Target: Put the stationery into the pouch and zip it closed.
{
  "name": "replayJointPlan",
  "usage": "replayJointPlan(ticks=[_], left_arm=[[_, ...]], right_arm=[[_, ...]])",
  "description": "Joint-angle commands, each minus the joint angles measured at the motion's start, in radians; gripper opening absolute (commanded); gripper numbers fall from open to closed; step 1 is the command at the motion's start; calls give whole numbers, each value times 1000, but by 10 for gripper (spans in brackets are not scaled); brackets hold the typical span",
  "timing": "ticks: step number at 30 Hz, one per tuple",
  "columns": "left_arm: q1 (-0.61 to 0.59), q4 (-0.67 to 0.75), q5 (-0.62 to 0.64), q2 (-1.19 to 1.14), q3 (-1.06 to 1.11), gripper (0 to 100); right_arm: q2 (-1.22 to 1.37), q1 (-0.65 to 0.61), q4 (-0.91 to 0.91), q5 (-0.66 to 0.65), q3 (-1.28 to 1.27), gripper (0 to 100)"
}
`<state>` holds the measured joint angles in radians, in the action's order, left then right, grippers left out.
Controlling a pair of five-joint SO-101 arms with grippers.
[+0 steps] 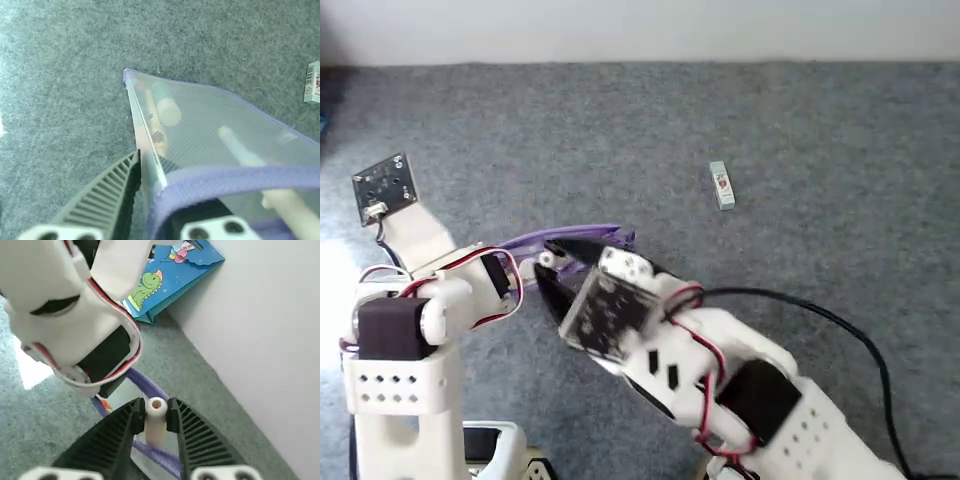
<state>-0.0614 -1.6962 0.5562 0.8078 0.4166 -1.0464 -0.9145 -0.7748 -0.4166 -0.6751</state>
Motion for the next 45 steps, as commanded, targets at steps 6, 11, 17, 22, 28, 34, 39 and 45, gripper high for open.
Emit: replayJointPlan(ticks=[6,11,17,22,28,34,39,45], left_arm=[[-6,26,11,12,2,13],[-6,25,11,12,2,13],[-6,26,11,12,2,13],[-6,29,11,12,2,13],[-6,29,11,12,2,13],[-6,28,11,12,1,13],[-6,29,11,12,-2,13],[-8,25,11,12,-2,13]], right_arm=[[-125,84,-151,146,64,273],[-127,266,-205,293,129,174],[-102,556,-372,562,115,95],[30,696,-516,637,109,95],[208,812,-536,634,112,95],[352,858,-515,545,114,95],[456,858,-444,500,124,95],[622,874,-433,502,282,95]])
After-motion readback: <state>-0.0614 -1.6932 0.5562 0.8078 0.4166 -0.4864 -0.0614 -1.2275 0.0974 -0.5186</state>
